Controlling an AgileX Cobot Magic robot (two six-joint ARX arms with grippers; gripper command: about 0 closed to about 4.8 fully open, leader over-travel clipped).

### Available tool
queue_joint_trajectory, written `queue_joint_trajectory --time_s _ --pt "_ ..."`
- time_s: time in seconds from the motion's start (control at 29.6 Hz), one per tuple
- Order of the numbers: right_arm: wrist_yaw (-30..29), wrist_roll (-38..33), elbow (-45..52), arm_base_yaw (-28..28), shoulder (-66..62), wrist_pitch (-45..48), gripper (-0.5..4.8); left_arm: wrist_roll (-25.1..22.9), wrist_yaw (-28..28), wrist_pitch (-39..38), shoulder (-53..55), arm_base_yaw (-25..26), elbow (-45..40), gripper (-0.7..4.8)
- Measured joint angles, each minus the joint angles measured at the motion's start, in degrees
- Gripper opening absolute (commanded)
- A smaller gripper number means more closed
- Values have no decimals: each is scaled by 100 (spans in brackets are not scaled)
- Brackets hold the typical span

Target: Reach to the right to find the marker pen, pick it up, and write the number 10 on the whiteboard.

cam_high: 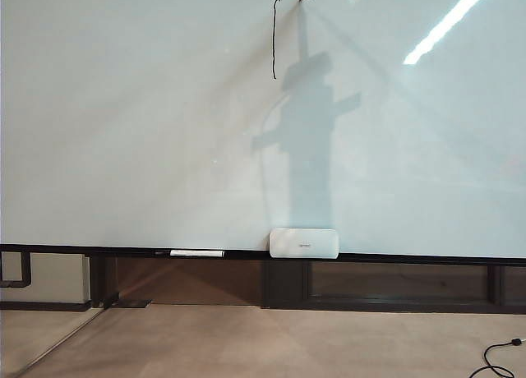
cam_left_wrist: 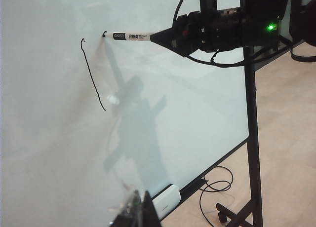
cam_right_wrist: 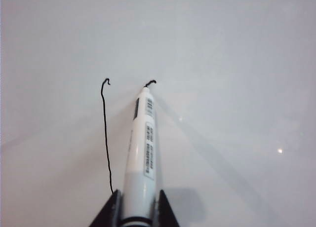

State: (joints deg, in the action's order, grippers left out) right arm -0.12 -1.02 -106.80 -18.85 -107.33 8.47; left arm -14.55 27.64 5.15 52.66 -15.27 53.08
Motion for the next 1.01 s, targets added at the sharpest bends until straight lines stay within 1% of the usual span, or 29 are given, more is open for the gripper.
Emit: queue_joint_trajectory --time_s 0.27,0.34,0.44,0.61,0.74,0.88,1.01 --pt "-4 63 0 2 -4 -761 -3 -2 0 20 0 0 0 -6" --pt "-4 68 28 2 -11 -807 -3 -2 0 22 0 0 0 -6" --pt "-2 66 168 2 -9 -807 -3 -2 0 22 0 0 0 -6" --pt "15 63 695 7 -35 -894 -3 -2 2 24 0 0 0 -6" --pt "17 55 1113 11 -42 -704 -3 -2 0 31 0 0 0 -6" --pt "20 9 1126 0 0 -579 -3 -2 0 37 2 0 0 -6" --pt "9 203 1117 -111 442 -391 -3 -2 0 61 2 0 0 -6"
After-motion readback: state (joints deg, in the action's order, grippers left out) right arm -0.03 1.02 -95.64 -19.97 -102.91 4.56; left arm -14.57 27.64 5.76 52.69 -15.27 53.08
